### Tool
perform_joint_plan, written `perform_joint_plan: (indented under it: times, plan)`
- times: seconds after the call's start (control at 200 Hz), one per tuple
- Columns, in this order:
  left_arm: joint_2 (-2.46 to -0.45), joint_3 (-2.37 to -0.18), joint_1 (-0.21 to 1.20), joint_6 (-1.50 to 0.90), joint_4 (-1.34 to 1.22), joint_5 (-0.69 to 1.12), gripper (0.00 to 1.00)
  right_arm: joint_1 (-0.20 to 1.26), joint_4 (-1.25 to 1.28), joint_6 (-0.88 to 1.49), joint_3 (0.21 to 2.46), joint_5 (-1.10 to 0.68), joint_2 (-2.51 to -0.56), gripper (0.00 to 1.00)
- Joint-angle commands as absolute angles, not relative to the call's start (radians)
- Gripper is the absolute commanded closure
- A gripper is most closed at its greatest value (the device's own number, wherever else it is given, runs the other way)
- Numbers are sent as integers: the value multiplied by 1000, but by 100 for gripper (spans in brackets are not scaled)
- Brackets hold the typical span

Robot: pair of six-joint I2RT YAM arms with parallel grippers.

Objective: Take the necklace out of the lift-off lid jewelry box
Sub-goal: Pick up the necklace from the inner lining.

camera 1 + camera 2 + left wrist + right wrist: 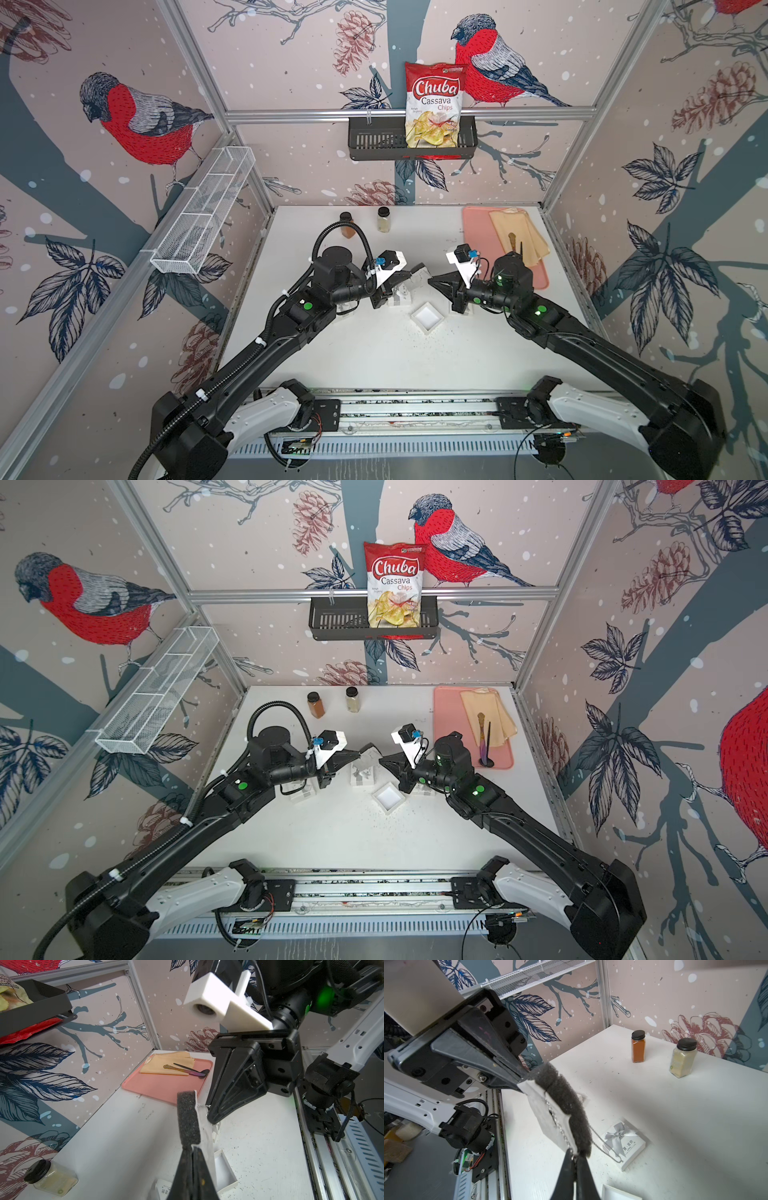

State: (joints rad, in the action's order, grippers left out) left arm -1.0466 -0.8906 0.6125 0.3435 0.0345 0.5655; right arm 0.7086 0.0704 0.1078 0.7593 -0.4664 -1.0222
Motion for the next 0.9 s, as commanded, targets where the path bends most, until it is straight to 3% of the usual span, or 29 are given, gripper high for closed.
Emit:
perform_joint_plan:
  times: [0.0,0.896]
  plan:
    - [-1049,-885,612,356,35,547,100,701,48,94,772,-403,-1010,98]
    - [-990,-822,613,351,24,602,100,567,98,163,835,-204,-1120,100]
